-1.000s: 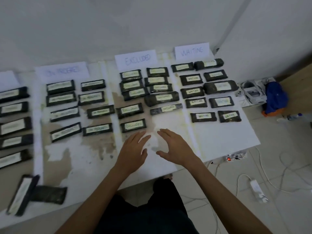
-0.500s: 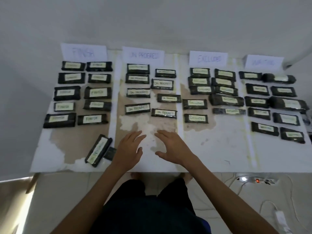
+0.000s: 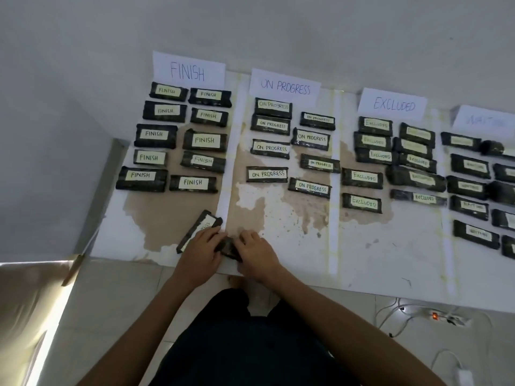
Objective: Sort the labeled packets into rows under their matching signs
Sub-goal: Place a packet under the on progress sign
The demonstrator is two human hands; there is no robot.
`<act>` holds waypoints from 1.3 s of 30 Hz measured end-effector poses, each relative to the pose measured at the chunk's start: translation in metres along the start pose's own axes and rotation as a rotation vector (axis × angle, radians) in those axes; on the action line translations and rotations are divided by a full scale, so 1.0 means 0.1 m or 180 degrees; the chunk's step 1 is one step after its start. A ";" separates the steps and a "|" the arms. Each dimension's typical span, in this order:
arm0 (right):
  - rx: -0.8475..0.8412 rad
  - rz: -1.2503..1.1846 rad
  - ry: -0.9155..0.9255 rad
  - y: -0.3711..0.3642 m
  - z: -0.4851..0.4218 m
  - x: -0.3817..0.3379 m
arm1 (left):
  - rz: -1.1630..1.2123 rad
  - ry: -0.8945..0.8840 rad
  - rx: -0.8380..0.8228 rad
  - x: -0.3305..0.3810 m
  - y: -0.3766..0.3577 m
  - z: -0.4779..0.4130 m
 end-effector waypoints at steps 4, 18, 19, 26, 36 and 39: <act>0.0032 -0.1473 -0.0396 0.28 0.07 0.34 | 0.0342 0.0052 0.0282 0.02 0.14 -0.06; -0.0284 -0.3394 -0.0854 0.49 0.40 0.70 | 0.2732 0.0712 0.0185 0.43 0.13 -0.44; -0.0242 -0.3410 -0.0864 0.49 0.40 0.69 | 0.2762 0.0710 0.0139 0.45 0.12 -0.46; 0.0460 -0.3991 -0.1117 0.51 0.53 0.79 | 0.2753 0.0704 -0.0301 0.77 0.03 -0.62; 0.1010 -0.2877 -0.1138 0.66 0.72 1.08 | 0.2429 0.0556 -0.0661 0.91 -0.09 -0.65; 0.0843 -0.0651 -0.0371 0.81 0.66 0.99 | 0.2217 0.0445 -0.0559 0.85 -0.03 -0.70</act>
Point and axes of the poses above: each hand's wrist, its own z-axis away from the middle knuckle, its own y-axis out of the back of the hand, x = y × z, the point moved 5 cm from there along -z, towards the middle knuckle, and after that the axes turned 7 degrees about -x, right-handed, at the moved point
